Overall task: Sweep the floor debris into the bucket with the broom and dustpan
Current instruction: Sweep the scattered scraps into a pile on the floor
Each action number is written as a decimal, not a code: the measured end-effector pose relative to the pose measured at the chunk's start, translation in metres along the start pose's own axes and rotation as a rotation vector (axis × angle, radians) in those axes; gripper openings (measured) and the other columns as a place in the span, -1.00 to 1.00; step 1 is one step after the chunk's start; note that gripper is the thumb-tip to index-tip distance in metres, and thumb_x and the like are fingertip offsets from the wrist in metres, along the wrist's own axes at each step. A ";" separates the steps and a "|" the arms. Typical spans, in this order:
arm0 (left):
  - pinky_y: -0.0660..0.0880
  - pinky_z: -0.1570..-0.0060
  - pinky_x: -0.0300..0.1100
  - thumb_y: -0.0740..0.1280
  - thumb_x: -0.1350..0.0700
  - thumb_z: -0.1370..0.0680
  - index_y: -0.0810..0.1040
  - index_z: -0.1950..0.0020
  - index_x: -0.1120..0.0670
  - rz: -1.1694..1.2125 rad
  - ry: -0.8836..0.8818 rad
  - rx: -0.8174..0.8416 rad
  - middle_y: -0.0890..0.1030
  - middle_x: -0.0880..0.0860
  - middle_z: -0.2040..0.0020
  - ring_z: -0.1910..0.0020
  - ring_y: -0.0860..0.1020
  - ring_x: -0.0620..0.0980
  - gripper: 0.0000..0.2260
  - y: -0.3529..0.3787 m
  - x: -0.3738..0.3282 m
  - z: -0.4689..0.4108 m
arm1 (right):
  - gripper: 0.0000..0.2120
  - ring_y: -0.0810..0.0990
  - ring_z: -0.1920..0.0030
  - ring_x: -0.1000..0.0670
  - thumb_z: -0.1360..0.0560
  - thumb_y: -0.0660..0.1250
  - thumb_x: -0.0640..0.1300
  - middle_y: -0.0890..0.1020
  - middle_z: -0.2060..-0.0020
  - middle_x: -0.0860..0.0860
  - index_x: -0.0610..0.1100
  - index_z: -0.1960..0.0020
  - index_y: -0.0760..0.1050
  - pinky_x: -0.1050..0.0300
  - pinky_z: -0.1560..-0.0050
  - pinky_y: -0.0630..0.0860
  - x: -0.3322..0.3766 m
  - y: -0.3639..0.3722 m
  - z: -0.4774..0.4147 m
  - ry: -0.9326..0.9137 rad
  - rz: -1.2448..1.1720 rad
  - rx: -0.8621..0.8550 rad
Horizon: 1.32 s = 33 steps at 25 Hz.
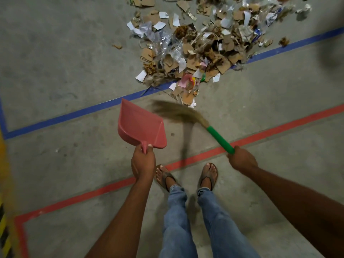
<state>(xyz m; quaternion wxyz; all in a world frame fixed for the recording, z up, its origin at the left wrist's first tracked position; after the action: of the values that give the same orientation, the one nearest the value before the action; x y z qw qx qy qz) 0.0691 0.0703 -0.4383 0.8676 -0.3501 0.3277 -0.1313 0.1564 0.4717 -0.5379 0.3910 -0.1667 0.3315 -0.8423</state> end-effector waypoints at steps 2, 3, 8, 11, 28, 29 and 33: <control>0.35 0.04 -0.14 0.32 -0.03 -0.63 0.63 -0.19 0.06 0.033 0.024 0.009 0.70 0.08 -0.06 -0.07 0.62 0.15 -0.76 0.012 -0.009 0.000 | -0.62 0.62 -0.12 -0.29 -0.56 0.33 0.09 0.64 -0.11 -0.26 -0.20 -0.18 0.50 -0.07 -0.06 0.56 0.020 -0.037 -0.029 0.034 -0.099 -0.088; 0.35 0.04 -0.14 0.32 -0.04 -0.63 0.63 -0.20 0.05 0.044 0.036 0.011 0.70 0.07 -0.06 -0.07 0.63 0.14 -0.76 0.017 -0.015 -0.001 | -0.60 0.62 -0.12 -0.29 -0.57 0.33 0.10 0.63 -0.11 -0.26 -0.22 -0.19 0.51 -0.06 -0.06 0.55 0.031 -0.056 -0.040 0.041 -0.156 -0.129; 0.37 0.02 -0.16 0.32 -0.06 -0.62 0.63 -0.23 0.04 0.079 0.117 0.011 0.71 0.06 -0.08 -0.08 0.63 0.12 -0.74 0.031 -0.065 -0.001 | -0.62 0.62 0.04 -0.25 -0.59 0.28 0.15 0.63 0.02 -0.20 -0.19 -0.07 0.51 0.01 0.13 0.51 0.059 -0.134 -0.047 -0.012 -0.372 -0.315; 0.37 0.00 -0.15 0.32 -0.07 -0.62 0.62 -0.23 0.03 0.093 0.154 0.001 0.70 0.06 -0.09 -0.11 0.63 0.12 -0.73 0.034 -0.092 -0.003 | -0.63 0.57 0.22 -0.14 -0.57 0.25 0.20 0.61 0.17 -0.10 -0.12 0.03 0.47 0.08 0.30 0.39 0.058 -0.143 -0.021 -0.089 -0.428 -0.336; 0.38 0.05 -0.07 0.31 -0.01 -0.62 0.62 -0.20 0.07 0.042 0.050 -0.113 0.68 0.12 -0.06 -0.08 0.61 0.22 -0.76 -0.045 -0.024 -0.057 | -0.58 0.66 -0.02 -0.25 -0.53 0.35 0.16 0.67 -0.03 -0.20 -0.18 -0.14 0.57 -0.01 0.04 0.59 0.184 0.001 -0.032 -0.051 -0.242 0.043; 0.39 0.04 -0.07 0.31 -0.01 -0.62 0.62 -0.20 0.07 0.049 0.047 -0.110 0.68 0.11 -0.06 -0.08 0.61 0.21 -0.76 -0.047 -0.024 -0.065 | -0.57 0.67 0.00 -0.26 -0.53 0.36 0.16 0.67 -0.02 -0.21 -0.20 -0.14 0.57 -0.06 0.03 0.63 0.189 -0.007 -0.041 0.034 -0.351 -0.001; 0.34 0.04 -0.12 0.32 -0.01 -0.62 0.63 -0.22 0.06 0.097 0.047 -0.084 0.68 0.10 -0.07 -0.08 0.60 0.17 -0.76 -0.052 -0.043 -0.089 | -0.62 0.66 0.12 -0.25 -0.55 0.33 0.15 0.66 0.11 -0.18 -0.19 -0.02 0.56 -0.13 0.09 0.65 0.192 -0.052 -0.027 0.119 -0.576 -0.195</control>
<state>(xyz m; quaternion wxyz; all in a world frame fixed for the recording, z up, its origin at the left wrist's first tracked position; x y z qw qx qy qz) -0.0220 0.0062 -0.4291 0.8495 -0.3668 0.3698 -0.0835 -0.0093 0.3598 -0.5175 0.0982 -0.2408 0.3722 -0.8910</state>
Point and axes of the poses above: each hand's wrist, its own z-axis away from the middle knuckle, its own y-axis out of the palm, x = y × z, the point moved 7 cm from there along -z, towards the middle knuckle
